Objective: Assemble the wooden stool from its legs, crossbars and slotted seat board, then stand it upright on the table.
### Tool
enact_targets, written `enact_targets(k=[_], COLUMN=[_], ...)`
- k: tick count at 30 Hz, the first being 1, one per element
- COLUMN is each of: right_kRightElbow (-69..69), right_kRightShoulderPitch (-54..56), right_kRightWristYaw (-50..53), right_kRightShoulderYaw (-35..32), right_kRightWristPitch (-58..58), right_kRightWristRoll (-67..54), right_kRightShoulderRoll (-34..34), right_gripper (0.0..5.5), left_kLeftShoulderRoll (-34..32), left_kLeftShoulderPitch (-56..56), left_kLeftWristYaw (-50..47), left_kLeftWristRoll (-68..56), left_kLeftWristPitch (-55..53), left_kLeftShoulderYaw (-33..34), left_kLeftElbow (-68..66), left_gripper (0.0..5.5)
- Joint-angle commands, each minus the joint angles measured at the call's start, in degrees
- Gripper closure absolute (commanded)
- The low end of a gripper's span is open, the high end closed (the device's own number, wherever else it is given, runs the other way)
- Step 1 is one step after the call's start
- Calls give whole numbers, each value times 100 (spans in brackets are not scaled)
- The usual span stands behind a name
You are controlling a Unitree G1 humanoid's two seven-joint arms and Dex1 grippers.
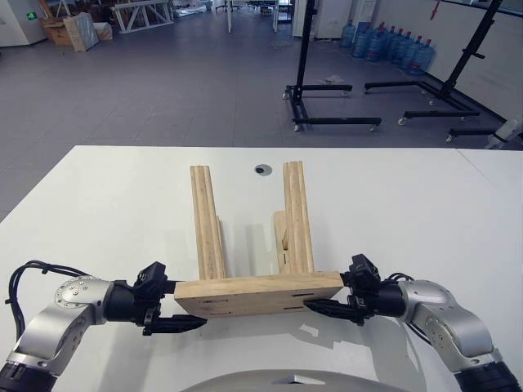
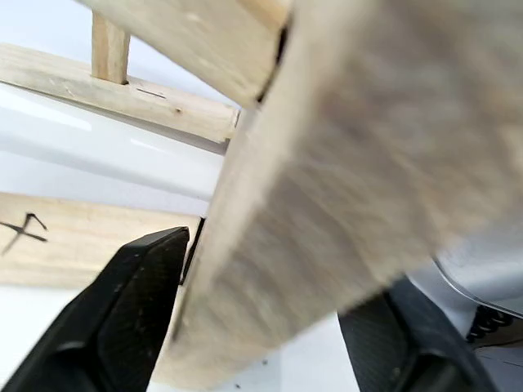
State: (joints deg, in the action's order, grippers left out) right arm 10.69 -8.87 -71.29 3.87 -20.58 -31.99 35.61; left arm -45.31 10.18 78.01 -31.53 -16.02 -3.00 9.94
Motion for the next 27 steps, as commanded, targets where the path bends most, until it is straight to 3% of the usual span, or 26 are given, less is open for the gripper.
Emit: enact_targets(k=[1,5,9,13,19,27], right_kRightElbow=[-70,110,449,-438,-2521,-3737], right_kRightShoulderPitch=[147,345,1255,2714,4557,5555], right_kRightWristYaw=[1,33,364,1465,4706,9560], right_kRightShoulderYaw=[-101,-266,-729,-1250,-2038,-2751], right_kRightWristPitch=[-90,-749,-2610,-4587,-5785,-4209], right_kRightWristRoll=[-52,-512,-2066,-3614,-5168,-6942], right_kRightShoulderRoll=[110,237,488,336,-673,-2010], right_gripper=[317,337,354,371,385,389], left_kLeftShoulderRoll=[92,4,1,427,1463,2765], left_kLeftShoulderPitch=[-423,-791,-1767,-3168,-4737,-6392], left_kLeftWristYaw=[-116,-225,-741,-1989,-4175,-6605], left_kLeftWristRoll=[-33,-412,-1806,-2592,-2458,-1784], left_kLeftWristPitch=[-398,-1436,-3354,-4957,-6843,-7271], left_kLeftShoulderYaw=[-109,-111,382,856,1400,2887], left_kLeftElbow=[-157,-91,186,-412,-2033,-3671], left_gripper=[306,340,343,357,360,360])
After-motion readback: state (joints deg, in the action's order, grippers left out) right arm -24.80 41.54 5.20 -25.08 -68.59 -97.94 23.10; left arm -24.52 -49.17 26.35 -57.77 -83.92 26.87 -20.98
